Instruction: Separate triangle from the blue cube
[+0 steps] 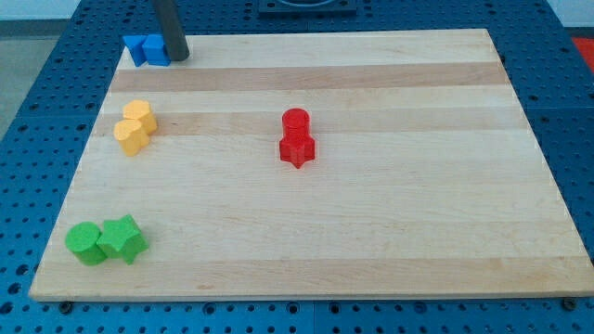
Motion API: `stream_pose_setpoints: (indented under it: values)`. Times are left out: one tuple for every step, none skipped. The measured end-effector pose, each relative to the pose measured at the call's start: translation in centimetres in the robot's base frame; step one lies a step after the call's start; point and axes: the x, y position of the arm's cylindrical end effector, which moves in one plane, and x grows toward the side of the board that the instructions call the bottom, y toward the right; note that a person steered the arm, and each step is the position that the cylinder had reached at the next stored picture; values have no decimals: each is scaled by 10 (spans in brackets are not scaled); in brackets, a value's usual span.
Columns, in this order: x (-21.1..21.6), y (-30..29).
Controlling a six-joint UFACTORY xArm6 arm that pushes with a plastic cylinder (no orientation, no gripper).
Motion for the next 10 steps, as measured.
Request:
stream_pose_setpoints:
  values:
    - [-1, 4]
    - [-31, 11]
    - [-59, 15]
    - [-60, 4]
    - [-60, -25]
    - [-59, -44]
    - [-59, -57]
    - [-51, -69]
    - [-35, -69]
    - [-16, -60]
